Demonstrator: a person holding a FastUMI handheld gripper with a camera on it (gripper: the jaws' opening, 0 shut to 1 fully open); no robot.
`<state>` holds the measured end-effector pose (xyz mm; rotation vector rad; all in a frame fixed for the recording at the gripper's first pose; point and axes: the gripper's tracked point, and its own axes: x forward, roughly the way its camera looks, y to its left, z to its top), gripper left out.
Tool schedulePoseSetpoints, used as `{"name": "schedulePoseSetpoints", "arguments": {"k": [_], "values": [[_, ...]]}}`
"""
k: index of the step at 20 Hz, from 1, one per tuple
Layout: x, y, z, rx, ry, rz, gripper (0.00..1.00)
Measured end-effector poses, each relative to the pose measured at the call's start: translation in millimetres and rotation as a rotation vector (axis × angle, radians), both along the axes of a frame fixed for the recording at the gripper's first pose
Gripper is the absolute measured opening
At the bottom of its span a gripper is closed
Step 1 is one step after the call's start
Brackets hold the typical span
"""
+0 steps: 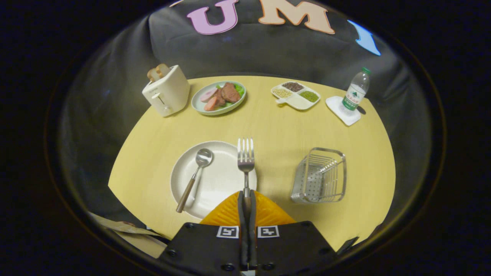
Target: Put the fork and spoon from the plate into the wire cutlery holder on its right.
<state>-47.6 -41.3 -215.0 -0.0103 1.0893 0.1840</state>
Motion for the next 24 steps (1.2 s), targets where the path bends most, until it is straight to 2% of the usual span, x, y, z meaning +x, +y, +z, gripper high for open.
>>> {"name": "schedulePoseSetpoints", "arguments": {"k": [7, 13, 24], "values": [[3, -55, 17, -0.054, -0.001, -0.067, 0.04], [-7, -90, 13, -0.097, 0.045, -0.115, 0.06], [-14, -104, 1, -0.119, 0.083, -0.133, 0.10]]}}
